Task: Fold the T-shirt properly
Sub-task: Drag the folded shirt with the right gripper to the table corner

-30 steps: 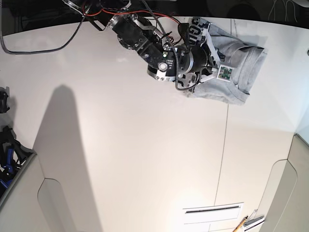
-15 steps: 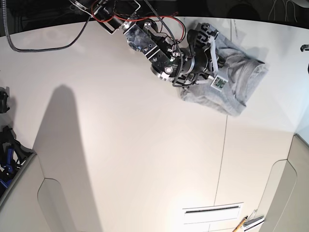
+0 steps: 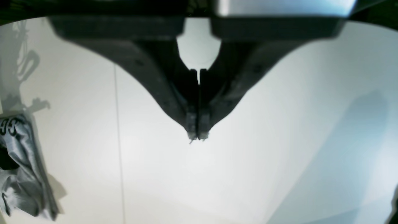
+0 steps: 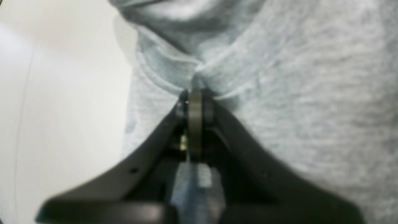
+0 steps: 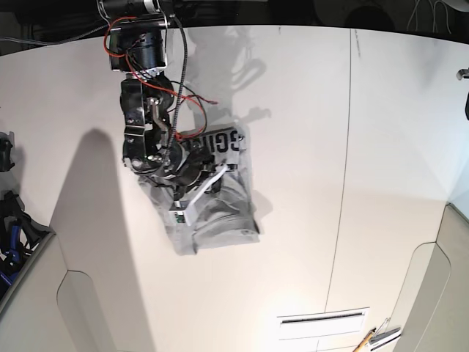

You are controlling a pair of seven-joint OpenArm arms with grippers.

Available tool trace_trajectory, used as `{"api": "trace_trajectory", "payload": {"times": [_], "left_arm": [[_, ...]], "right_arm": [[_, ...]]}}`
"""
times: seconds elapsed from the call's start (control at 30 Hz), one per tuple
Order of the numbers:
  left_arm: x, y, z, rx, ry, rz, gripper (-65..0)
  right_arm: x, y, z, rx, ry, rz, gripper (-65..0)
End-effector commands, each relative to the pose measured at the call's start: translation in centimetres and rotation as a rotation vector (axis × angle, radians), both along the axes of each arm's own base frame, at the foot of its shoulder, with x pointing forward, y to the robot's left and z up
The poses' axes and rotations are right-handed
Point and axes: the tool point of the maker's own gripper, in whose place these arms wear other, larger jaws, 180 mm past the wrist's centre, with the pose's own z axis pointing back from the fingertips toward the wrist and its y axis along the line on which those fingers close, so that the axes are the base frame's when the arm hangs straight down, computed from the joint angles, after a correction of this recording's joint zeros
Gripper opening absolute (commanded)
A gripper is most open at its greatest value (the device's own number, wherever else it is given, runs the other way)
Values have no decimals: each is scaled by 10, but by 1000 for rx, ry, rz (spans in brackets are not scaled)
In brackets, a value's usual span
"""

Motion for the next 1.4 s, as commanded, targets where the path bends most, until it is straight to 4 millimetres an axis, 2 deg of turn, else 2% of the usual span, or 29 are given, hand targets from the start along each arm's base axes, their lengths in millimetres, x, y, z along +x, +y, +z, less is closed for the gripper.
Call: {"api": "trace_trajectory", "payload": {"times": [0.0,0.17,0.3,0.47,0.73,0.87,1.0,1.1,1.2,1.37], "left_arm": [[6,-1,14,18,-46,-22,-650],[7,-2,15,11,-53,-25,-650],[8,-3,16,4,-59,-29,-650],[8,-4,17,-4,-63,-33,-650],[6,-5,13,-8,-38,-36,-650],[5,-5,13,-8,-37,-36,-650],[5,-5,13,-8,-38,-36,-650],[7,-8,15,-24,-54,-44,-650],[9,-12,19,-48,-78,-56,-650],[12,-13,24,-37,-106,-68,-650]], "right_arm": [[-24,-48,-24,-154,140,-44,-650],[-38,-109,-18,-209,125,-161,-650],[-62,-141,-9,-264,105,-200,-650],[-92,-150,-1,-283,94,-206,-650],[-140,-157,-4,-324,149,-187,-650],[-153,-168,-6,-356,169,-177,-650],[-148,-175,-1,-372,152,-178,-650],[-131,-176,14,-378,91,-183,-650],[-104,-175,44,-383,-16,-192,-650],[-59,-173,106,-392,-221,-212,-650]]}}
